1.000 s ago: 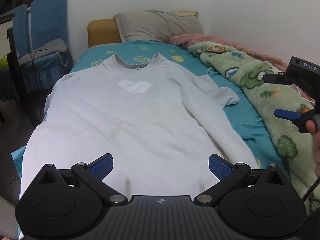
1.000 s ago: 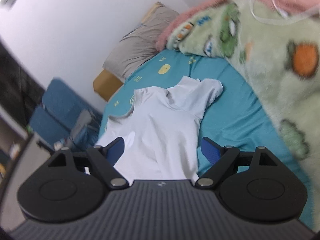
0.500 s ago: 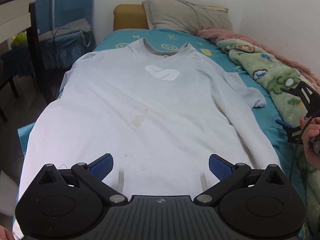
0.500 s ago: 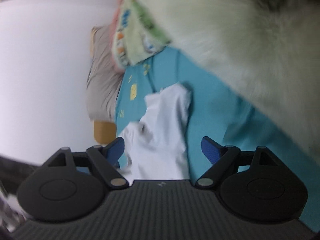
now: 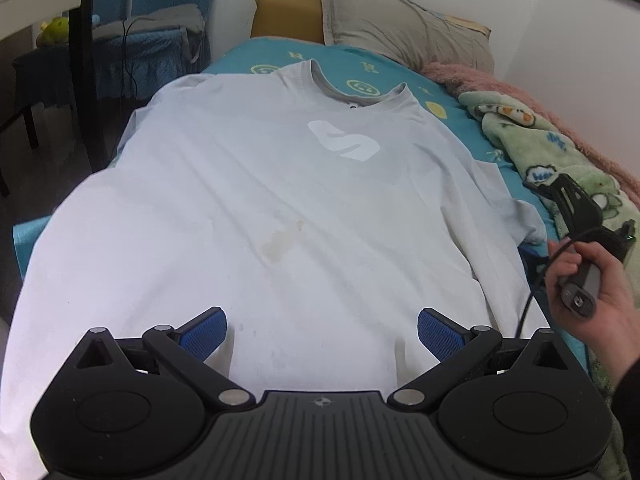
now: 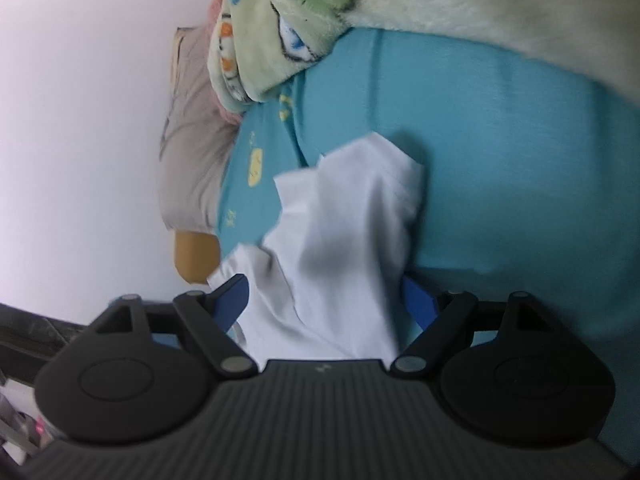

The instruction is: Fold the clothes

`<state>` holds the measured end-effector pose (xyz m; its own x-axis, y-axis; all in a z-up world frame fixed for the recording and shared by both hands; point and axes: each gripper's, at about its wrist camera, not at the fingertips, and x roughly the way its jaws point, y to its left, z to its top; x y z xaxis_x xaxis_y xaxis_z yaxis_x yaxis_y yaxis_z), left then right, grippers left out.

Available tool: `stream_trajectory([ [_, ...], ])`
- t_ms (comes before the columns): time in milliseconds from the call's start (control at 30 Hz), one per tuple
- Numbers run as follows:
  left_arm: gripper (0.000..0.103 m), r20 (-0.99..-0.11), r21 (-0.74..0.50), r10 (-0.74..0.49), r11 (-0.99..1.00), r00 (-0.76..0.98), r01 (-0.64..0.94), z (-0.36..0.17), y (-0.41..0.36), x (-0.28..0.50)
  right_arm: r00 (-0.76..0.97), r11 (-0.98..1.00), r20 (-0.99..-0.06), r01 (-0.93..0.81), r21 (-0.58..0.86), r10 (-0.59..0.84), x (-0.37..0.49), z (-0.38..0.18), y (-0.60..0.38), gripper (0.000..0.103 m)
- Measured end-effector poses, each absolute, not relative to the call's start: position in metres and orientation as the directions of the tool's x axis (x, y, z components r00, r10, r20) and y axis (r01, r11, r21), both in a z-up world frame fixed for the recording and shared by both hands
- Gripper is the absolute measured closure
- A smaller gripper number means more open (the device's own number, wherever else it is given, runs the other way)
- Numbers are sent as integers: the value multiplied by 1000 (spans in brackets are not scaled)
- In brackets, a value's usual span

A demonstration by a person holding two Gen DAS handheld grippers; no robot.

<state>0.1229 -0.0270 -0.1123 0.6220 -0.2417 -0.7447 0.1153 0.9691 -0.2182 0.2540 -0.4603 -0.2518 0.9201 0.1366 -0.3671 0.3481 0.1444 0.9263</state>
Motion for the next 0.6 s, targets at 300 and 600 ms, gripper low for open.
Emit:
stream_trajectory([
  [300,0,-757,-275,-278,956,591,98,-121,-23,136,965,145,-222,202,969,138,289,-263,-472,18],
  [600,0,-771,-255,-261,962,581,95,-129,-27,140,950,282,-284,240,929,128,314,-249,-480,19],
])
